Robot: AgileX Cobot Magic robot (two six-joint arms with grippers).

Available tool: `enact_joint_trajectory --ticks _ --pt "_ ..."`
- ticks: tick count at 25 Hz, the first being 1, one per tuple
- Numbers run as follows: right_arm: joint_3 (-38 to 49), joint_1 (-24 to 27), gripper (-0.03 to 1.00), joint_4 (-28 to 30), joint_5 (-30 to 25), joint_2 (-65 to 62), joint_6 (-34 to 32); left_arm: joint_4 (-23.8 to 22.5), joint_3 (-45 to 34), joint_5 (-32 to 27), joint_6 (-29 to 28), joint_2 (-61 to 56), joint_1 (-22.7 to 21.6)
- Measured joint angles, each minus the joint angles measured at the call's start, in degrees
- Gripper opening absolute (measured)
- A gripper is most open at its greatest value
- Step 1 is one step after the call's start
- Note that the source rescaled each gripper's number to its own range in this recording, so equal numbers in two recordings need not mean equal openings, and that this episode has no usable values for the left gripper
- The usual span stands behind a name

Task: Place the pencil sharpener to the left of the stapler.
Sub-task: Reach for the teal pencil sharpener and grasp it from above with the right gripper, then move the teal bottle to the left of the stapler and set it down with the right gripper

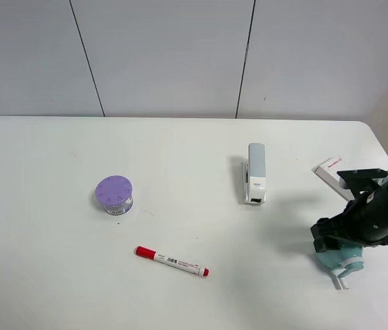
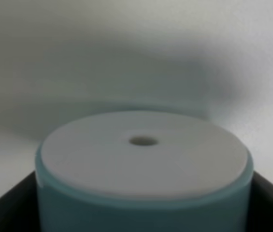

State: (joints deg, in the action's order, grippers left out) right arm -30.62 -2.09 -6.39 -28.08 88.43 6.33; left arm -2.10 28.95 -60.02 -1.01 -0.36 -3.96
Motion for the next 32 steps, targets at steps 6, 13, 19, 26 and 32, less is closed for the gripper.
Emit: enact_joint_trajectory --ticks 6,13,19,26,32 --pt "0.0 0.0 0.0 -0.3 -0.2 0.0 0.0 0.0 0.0 0.0 0.0 0.0 0.0" --pt "-0.1 0.0 0.0 -1.1 -1.0 0.0 0.0 0.0 0.0 0.0 0.0 0.0 0.0" --pt "-0.2 0.0 0.0 -1.1 -1.9 0.0 0.0 0.0 0.0 0.0 0.0 0.0 0.0" --pt "-2.5 0.0 0.0 -1.6 -6.2 -0.6 0.0 0.0 0.0 0.0 0.0 0.0 0.0" --pt "-3.1 0.0 0.0 -1.6 -7.5 -1.3 0.0 0.0 0.0 0.0 0.0 0.0 0.0"
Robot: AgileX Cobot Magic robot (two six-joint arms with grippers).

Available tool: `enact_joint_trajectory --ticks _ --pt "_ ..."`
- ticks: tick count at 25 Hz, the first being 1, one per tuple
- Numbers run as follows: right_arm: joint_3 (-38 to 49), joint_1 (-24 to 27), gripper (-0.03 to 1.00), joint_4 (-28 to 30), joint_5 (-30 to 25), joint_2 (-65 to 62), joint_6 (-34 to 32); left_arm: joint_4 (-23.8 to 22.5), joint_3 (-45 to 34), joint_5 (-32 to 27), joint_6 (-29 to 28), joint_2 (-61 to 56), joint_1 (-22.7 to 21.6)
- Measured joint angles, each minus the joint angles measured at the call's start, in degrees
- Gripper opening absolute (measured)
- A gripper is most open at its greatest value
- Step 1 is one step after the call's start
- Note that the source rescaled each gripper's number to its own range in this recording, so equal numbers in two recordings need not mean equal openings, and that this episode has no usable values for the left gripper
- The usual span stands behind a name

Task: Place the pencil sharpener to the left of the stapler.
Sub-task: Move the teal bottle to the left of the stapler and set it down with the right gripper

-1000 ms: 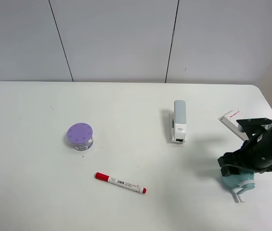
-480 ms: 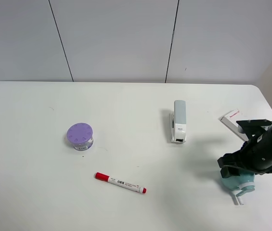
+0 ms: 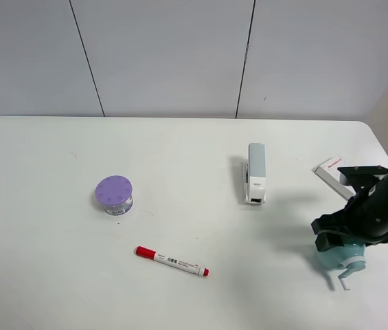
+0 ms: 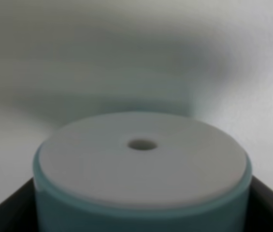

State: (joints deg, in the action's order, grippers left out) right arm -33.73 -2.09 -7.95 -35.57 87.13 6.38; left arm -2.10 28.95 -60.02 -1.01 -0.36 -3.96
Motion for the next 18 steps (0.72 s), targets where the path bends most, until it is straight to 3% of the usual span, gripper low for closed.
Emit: enact_joint_trajectory --ticks 13,18 --pt "-0.2 -0.2 0.0 -0.6 -0.4 -3.4 0.0 0.0 0.0 0.0 0.0 0.0 0.0" --pt "-4.3 -2.9 0.0 -0.8 -2.9 -3.3 0.0 0.0 0.0 0.0 0.0 0.0 0.0"
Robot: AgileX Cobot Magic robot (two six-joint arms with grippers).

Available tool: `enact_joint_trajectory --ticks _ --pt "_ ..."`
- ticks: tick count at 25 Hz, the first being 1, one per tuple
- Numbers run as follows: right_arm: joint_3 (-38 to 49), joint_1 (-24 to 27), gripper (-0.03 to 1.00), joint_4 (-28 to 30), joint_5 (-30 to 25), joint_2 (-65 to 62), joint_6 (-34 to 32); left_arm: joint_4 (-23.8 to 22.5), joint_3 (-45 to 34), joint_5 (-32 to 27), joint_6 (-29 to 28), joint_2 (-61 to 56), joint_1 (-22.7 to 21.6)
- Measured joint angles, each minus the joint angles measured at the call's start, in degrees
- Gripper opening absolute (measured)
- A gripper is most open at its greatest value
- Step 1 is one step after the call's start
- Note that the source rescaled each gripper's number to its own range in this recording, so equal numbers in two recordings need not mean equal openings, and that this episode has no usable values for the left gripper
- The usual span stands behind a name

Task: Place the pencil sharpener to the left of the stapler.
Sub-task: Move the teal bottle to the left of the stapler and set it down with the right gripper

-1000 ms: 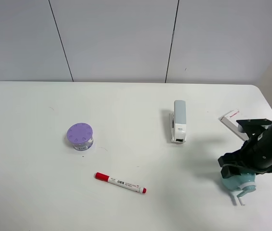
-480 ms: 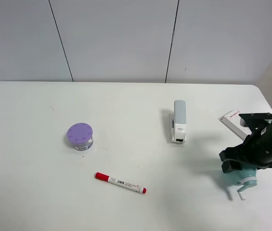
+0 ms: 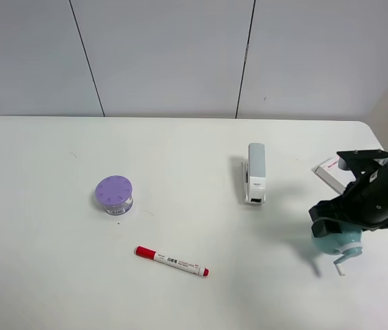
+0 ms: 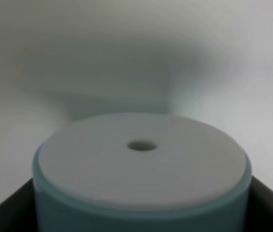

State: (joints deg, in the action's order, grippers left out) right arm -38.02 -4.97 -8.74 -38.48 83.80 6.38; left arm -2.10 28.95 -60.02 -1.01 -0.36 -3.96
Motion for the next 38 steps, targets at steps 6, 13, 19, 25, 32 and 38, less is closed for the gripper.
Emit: enact_joint_trajectory --ticks 6,13,19,25,32,38 --pt "-9.0 -4.1 0.0 -1.2 -2.9 0.0 -0.1 0.0 0.0 0.0 0.0 0.0 0.0" --pt "-22.1 -9.6 0.0 -1.8 -7.5 4.0 -1.9 0.0 0.0 0.0 0.0 0.0 0.0" --pt "-34.6 -14.7 0.0 -1.7 -10.9 13.3 -3.2 0.0 0.0 0.0 0.0 0.0 0.0" --pt "-45.8 -19.8 0.0 -1.8 -13.7 24.2 -4.6 0.0 0.0 0.0 0.0 0.0 0.0" --pt "-51.5 -22.4 0.0 -0.9 -15.0 32.9 -7.8 0.0 0.0 0.0 0.0 0.0 0.0" --pt "-51.7 -22.6 0.0 2.5 -15.0 35.7 -9.7 0.0 0.0 0.0 0.0 0.0 0.0"
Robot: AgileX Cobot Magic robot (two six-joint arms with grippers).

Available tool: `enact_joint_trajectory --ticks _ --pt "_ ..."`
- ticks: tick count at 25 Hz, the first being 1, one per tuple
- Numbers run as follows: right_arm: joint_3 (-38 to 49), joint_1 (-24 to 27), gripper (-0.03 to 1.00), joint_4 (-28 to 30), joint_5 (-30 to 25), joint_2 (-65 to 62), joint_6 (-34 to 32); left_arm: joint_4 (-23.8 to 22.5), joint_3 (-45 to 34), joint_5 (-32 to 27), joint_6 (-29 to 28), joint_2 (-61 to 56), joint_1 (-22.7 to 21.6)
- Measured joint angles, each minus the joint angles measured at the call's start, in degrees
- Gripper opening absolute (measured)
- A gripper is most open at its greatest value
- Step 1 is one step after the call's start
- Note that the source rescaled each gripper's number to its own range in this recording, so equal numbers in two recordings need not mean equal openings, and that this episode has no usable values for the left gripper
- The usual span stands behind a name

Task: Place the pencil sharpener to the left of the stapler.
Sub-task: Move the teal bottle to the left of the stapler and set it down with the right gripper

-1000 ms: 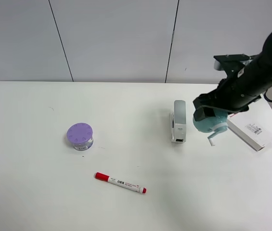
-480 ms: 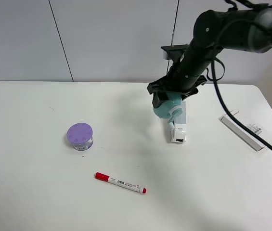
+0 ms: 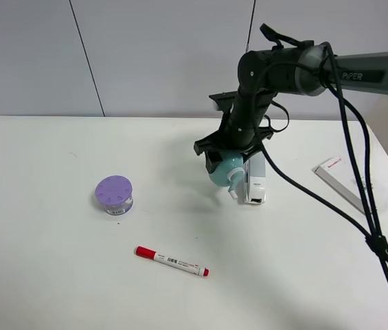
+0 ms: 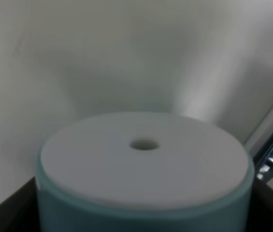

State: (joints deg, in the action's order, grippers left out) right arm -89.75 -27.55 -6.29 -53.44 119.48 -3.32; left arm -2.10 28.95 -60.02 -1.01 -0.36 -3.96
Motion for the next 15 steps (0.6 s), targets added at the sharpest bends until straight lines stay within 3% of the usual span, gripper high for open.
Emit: enact_joint_trajectory --ticks 15 --pt "-0.4 -1.0 0.0 2.9 1.3 0.7 -0.4 0.0 0.0 0.0 0.0 0.0 0.0"
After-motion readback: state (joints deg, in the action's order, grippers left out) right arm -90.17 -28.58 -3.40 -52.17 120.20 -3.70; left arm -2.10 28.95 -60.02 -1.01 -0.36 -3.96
